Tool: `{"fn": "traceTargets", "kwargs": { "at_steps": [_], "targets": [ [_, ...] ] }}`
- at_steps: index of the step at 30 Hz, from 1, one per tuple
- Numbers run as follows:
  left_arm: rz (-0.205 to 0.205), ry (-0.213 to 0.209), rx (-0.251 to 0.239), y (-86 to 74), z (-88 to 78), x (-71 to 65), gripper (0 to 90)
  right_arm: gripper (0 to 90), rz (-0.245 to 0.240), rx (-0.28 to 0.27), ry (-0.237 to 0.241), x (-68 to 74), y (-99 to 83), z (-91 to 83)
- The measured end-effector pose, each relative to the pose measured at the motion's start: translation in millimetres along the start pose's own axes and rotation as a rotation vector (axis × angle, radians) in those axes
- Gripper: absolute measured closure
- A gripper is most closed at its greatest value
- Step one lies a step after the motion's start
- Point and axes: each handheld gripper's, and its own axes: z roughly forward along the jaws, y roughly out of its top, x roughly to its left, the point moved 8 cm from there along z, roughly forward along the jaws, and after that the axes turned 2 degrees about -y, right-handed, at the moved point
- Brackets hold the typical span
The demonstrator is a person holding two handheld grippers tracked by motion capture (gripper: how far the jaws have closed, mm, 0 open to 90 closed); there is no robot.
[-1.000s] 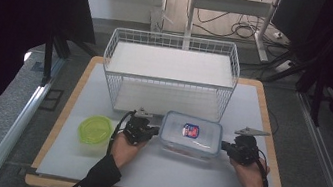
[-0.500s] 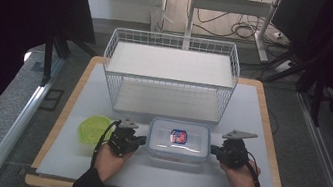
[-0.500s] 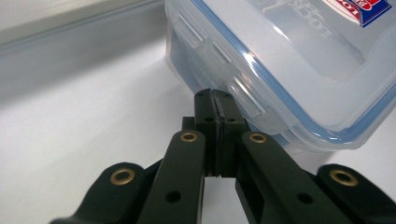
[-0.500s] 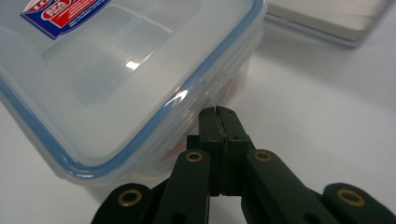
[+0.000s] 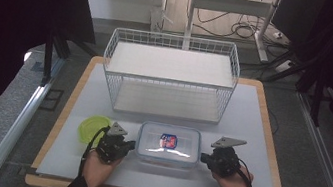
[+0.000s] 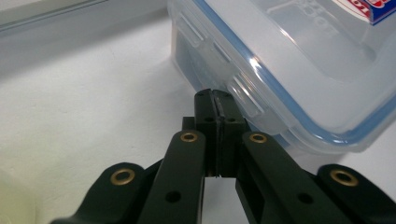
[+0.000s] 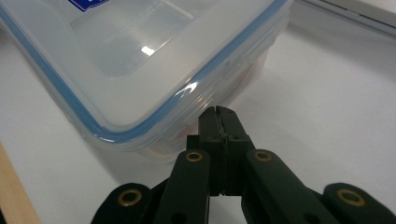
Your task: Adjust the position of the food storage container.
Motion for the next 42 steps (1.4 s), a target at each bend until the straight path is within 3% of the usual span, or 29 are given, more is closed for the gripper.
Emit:
{"fn": "traceTargets", "kwargs": {
  "at_steps": [3, 9, 15, 27, 33, 42],
  "targets": [
    [0.008, -0.002, -0.031, 1.1, -9.8, 1.3, 89.5, 89.5, -0.005, 0.001, 0.008, 0.7, -0.9, -0.8],
    [0.017, 0.034, -0.065, -3.2, -31.7, 6.2, 89.6, 87.7, -0.003, 0.001, 0.008, -2.5, -2.9, -2.5],
    [-0.031, 0.073, -0.090, -11.7, -53.1, 22.8, 89.7, 86.0, 0.006, -0.011, -0.002, -8.4, -3.2, -5.8],
    [-0.073, 0.100, -0.070, -14.3, -52.3, 44.0, 89.6, 82.6, 0.026, -0.020, -0.013, -16.1, -4.8, -9.5],
    [-0.087, 0.093, -0.075, -13.5, -52.8, 49.4, 89.7, 81.3, 0.033, -0.015, -0.013, -18.1, -6.0, -9.5],
    [-0.111, 0.118, -0.082, -12.3, -55.6, 65.0, 89.7, 80.0, 0.035, -0.016, -0.011, -19.4, -6.3, -9.6]
  ]
}}
